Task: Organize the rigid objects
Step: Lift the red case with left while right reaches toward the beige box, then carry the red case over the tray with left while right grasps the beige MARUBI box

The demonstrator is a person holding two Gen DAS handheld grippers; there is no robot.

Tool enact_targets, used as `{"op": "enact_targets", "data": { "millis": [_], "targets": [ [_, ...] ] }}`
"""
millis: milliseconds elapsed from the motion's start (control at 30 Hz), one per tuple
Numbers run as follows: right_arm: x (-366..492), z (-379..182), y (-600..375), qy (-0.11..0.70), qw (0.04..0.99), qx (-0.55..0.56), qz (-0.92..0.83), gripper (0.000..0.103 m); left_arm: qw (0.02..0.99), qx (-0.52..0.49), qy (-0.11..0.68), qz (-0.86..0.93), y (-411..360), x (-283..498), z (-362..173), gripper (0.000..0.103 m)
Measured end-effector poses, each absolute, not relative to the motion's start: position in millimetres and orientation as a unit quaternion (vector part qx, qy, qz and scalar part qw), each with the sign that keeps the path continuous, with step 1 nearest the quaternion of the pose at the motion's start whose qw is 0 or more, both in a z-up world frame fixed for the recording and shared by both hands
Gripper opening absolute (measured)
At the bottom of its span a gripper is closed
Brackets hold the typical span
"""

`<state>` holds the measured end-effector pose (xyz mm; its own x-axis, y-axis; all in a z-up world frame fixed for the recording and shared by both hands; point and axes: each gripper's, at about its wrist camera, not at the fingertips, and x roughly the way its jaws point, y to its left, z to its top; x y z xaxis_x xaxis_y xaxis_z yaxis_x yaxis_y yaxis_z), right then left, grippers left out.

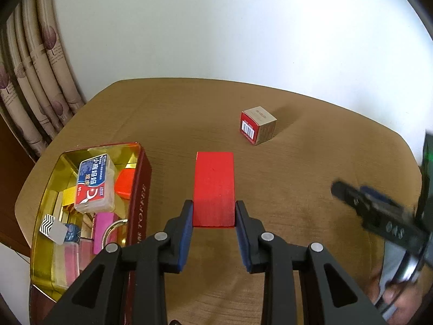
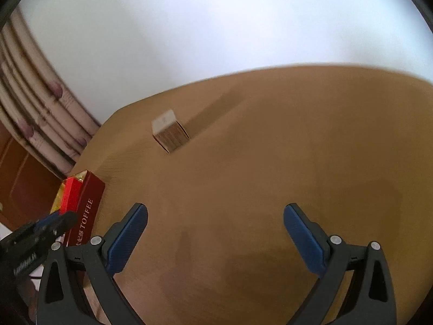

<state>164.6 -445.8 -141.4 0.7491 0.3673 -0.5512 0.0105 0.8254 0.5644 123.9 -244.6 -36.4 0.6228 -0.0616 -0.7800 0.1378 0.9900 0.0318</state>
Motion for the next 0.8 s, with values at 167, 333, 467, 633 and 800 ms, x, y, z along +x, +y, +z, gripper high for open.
{"op": "enact_targets", "data": {
  "millis": [167, 333, 467, 633, 800],
  "targets": [
    [183.1, -111.2, -422.5, 0.332, 0.917, 0.192, 0.111, 0.100, 0.900, 0.038, 0.432, -0.051, -234.8, 122.4, -38.5, 0.030],
    [205.3, -91.8, -403.2, 0.330, 0.924, 0.152, 0.122, 0.101, 0.901, 0.028, 0.431, -0.044, -214.9, 112.8, -33.1, 0.030],
    [228.6, -85.1, -388.0, 0.335, 0.927, 0.118, 0.119, 0.101, 0.901, -0.001, 0.434, -0.031, -185.3, 102.4, -25.0, 0.030],
    [263.5, -83.2, -370.2, 0.354, 0.925, 0.078, 0.111, 0.101, 0.900, -0.019, 0.436, -0.002, -148.8, 92.7, -19.8, 0.030],
    [301.4, -90.6, -354.7, 0.384, 0.917, 0.047, 0.101, 0.101, 0.896, -0.036, 0.441, 0.021, -118.5, 89.3, -19.7, 0.030]
  ]
}}
